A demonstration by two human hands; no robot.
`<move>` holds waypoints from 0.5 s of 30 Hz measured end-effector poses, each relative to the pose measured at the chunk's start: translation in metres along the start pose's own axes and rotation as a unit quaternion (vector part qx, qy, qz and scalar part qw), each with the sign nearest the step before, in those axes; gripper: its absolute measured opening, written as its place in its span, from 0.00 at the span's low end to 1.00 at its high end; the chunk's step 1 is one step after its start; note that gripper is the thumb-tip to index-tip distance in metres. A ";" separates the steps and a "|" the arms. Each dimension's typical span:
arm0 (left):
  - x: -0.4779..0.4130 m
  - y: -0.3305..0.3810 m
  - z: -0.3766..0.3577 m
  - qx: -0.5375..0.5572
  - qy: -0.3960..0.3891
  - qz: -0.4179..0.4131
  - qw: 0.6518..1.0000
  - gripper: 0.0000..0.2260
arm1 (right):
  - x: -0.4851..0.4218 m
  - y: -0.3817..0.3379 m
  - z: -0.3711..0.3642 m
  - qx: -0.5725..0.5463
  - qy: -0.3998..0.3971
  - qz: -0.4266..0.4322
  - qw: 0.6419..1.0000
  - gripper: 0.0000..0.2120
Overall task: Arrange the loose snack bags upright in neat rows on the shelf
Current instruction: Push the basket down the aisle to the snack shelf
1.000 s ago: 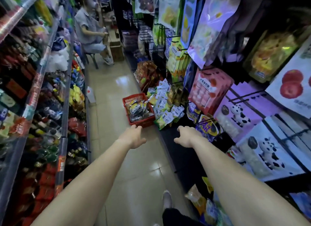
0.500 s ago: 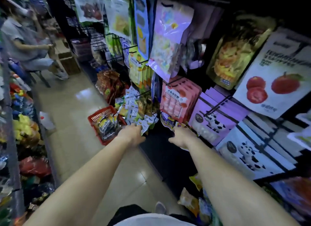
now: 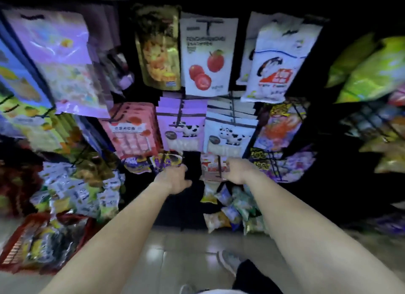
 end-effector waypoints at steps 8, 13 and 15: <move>-0.045 0.131 -0.040 -0.019 -0.068 -0.126 0.990 0.30 | 0.035 0.159 -0.018 -0.041 0.008 -0.158 0.987 0.27; -0.078 0.198 -0.087 -0.030 -0.106 -0.147 0.983 0.29 | 0.028 0.235 -0.041 -0.065 0.003 -0.191 0.979 0.27; -0.097 0.222 -0.114 -0.038 -0.114 -0.144 0.982 0.30 | 0.015 0.262 -0.055 -0.070 -0.001 -0.186 0.980 0.29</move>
Point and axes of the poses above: each hand's wrist, its own x-axis away from the middle knuckle, its own z-axis out of the back of the hand, y = z × x, the point moved 4 cm from there along -x, towards the middle knuckle, and after that the axes turned 13 degrees about -z, right-handed, at the moved point
